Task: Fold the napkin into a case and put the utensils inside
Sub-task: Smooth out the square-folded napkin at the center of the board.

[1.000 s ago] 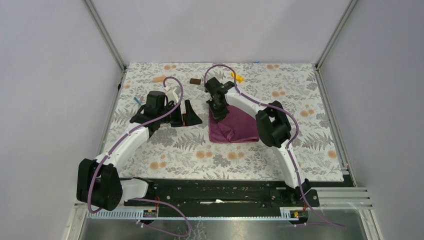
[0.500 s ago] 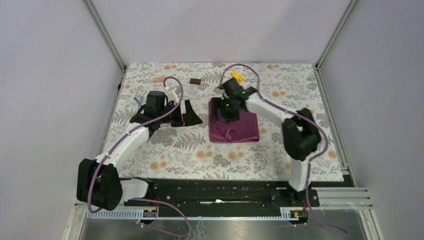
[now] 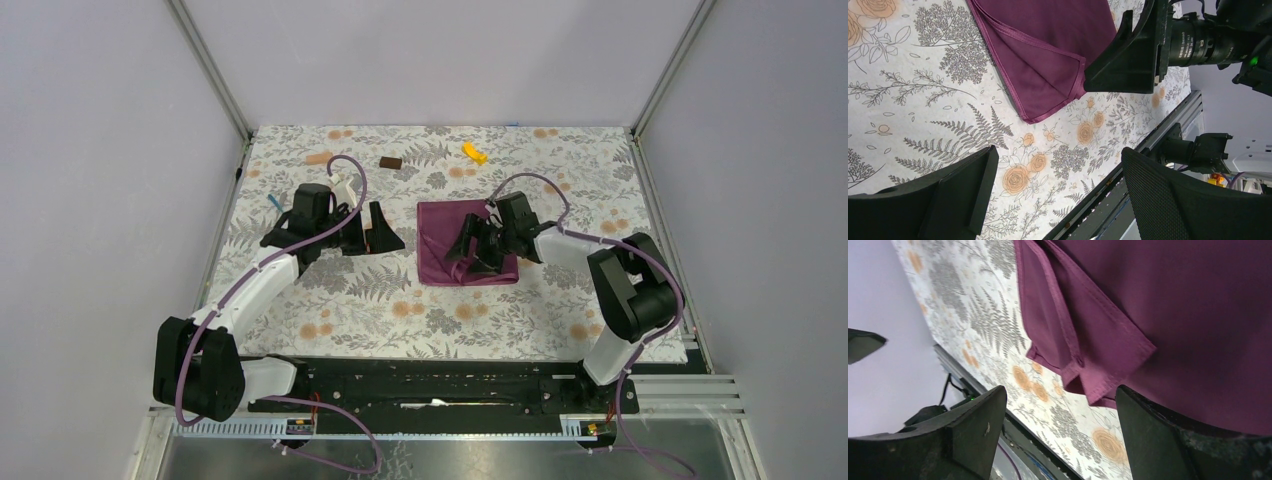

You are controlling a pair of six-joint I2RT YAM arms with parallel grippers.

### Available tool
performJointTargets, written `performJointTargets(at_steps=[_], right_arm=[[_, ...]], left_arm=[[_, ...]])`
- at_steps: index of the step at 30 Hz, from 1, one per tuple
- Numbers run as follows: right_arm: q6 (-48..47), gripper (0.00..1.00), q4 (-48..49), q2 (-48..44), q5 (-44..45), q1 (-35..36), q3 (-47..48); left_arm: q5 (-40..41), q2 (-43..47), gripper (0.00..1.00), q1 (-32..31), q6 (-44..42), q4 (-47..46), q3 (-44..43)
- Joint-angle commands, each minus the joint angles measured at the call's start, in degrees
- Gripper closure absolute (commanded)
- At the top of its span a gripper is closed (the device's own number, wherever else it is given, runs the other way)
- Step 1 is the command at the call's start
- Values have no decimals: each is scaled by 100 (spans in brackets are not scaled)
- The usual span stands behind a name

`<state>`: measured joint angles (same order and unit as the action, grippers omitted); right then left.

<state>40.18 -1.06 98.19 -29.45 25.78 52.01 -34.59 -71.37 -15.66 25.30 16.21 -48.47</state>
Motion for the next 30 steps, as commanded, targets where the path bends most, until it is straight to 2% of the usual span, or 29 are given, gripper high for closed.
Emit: performJointTargets(at_steps=[1, 7, 17, 23, 26, 30], right_arm=[[567, 14, 1273, 80, -452, 32, -131], [752, 16, 1606, 383, -535, 288, 77], [364, 16, 1076, 543, 176, 1255, 648], [-403, 15, 503, 31, 601, 1225, 659], [-510, 16, 225, -286, 670, 946, 535], [-564, 28, -72, -1104, 611, 86, -102]], left_arm=[[-147, 18, 1, 30, -60, -240, 30], [-141, -21, 1, 28, -61, -241, 17], [-86, -32, 1, 28, -62, -216, 30], [-97, -100, 1, 31, 18, -303, 80], [-108, -265, 2, -18, 192, -375, 117], [108, -731, 9, -448, 479, -412, 32]])
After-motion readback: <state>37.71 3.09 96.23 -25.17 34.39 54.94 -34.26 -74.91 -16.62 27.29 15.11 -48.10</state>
